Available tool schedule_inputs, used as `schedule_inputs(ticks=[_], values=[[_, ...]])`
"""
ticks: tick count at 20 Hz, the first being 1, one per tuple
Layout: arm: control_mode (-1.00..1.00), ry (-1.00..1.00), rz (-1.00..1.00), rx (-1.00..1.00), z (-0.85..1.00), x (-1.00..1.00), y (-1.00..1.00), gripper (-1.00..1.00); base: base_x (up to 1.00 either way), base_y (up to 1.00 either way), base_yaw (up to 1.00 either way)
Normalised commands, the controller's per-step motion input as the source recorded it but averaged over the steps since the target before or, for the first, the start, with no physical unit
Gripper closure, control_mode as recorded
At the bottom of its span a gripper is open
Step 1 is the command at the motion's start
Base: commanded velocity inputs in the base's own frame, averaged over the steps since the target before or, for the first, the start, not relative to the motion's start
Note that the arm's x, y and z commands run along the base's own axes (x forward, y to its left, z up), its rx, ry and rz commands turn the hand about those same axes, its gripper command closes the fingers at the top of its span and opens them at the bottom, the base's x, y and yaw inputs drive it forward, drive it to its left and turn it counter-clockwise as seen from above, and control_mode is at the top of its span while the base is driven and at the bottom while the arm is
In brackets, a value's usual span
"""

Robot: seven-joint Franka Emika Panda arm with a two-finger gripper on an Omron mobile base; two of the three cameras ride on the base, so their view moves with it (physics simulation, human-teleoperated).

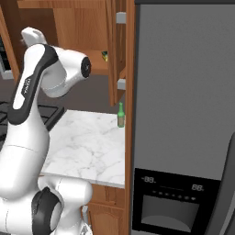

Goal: Pick the bar soap and sponge from the cabinet and place them on the counter.

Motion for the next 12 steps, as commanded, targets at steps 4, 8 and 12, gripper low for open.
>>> schedule_inputs(ticks=[4,8,12], values=[[-1.0,0.04,0.12,0.0,0.0,0.2,0.0,-1.0,0.0,0.0,0.0],[-1.0,0.03,0.11,0.0,0.0,0.18,0.0,-1.0,0.0,0.0,0.0],[-1.0,0.02,0.1,0.0,0.0,0.19,0.0,-1.0,0.0,0.0,0.0]])
